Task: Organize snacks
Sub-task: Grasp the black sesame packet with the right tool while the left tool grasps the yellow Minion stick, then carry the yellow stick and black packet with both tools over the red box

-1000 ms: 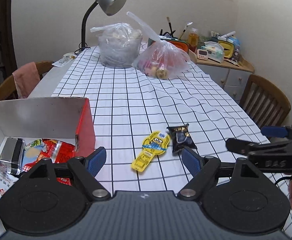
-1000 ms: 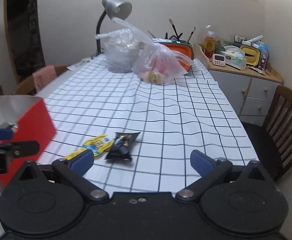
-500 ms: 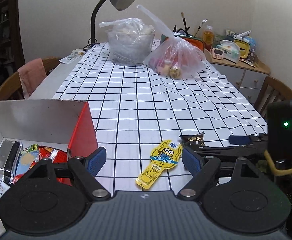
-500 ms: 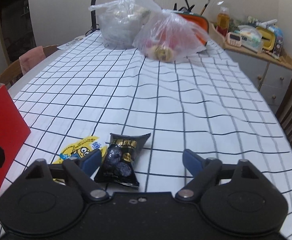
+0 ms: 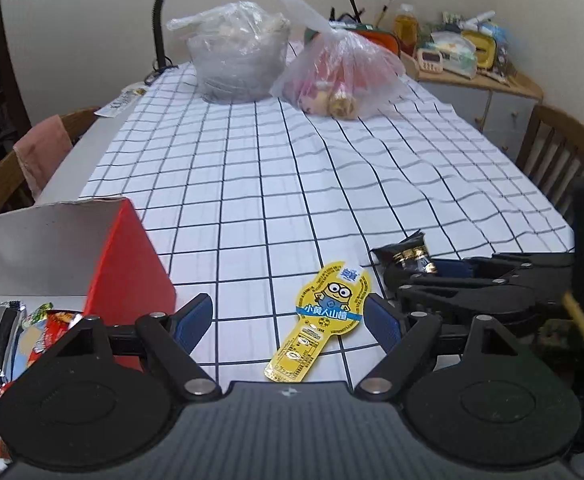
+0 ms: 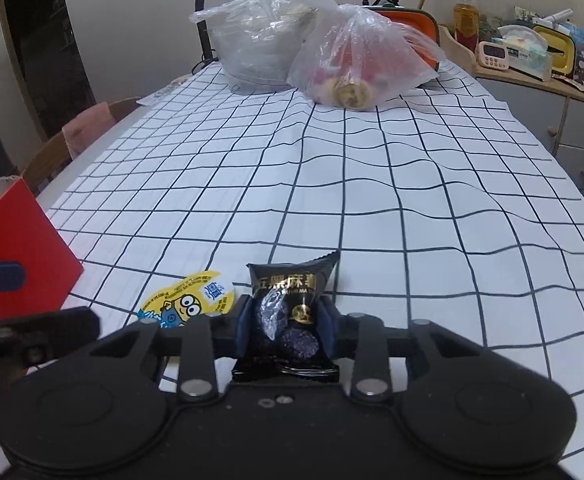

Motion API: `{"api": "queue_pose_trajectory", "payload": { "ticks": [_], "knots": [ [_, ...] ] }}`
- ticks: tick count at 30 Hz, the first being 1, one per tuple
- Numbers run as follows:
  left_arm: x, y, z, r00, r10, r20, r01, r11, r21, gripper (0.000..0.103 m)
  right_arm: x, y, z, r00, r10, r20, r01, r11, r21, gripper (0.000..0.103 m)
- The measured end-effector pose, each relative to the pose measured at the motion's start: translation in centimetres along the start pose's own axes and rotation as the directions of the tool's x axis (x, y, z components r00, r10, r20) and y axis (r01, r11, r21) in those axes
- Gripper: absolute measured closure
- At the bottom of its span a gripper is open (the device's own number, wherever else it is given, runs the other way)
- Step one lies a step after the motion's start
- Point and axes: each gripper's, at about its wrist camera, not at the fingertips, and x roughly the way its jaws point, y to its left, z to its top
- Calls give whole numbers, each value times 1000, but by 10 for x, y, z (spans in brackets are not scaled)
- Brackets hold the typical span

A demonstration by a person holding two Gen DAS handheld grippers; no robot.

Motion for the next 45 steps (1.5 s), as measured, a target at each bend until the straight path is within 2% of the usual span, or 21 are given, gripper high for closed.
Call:
{"api": "queue_pose_trajectory", "payload": {
  "ticks": [6,10,16,21,25,28,37,45],
  "knots": [
    [36,-22,15,994,-38,-98,47,994,99,20,-14,-30,-11,998,55,10,-56,994,94,72],
    [61,-27,21,983,-60,-171,78,992,103,20,-20,-47,-17,994,106,20,-107,985,135,72],
    [84,-26,19,975,-16,-220,39,994,99,19,-23,-66,-27,982,177,63,-186,964,191,72],
    [84,-27,21,977,-23,-213,43,995,88,23,-23,-74,-31,975,205,85,-220,949,227,72],
    [79,-28,19,978,-60,-200,76,994,75,44,-24,-74,-31,975,205,84,-219,949,228,72],
    [76,-30,17,980,-65,-188,79,994,70,51,-24,-74,-30,976,198,86,-213,949,232,73],
    [60,-22,3,987,-30,-155,29,1000,-9,52,-44,-75,-34,983,153,100,-174,954,243,73],
    [17,-29,-9,996,-18,-83,15,999,-36,52,-78,-56,-44,987,119,108,-140,969,206,73]
  ]
}}
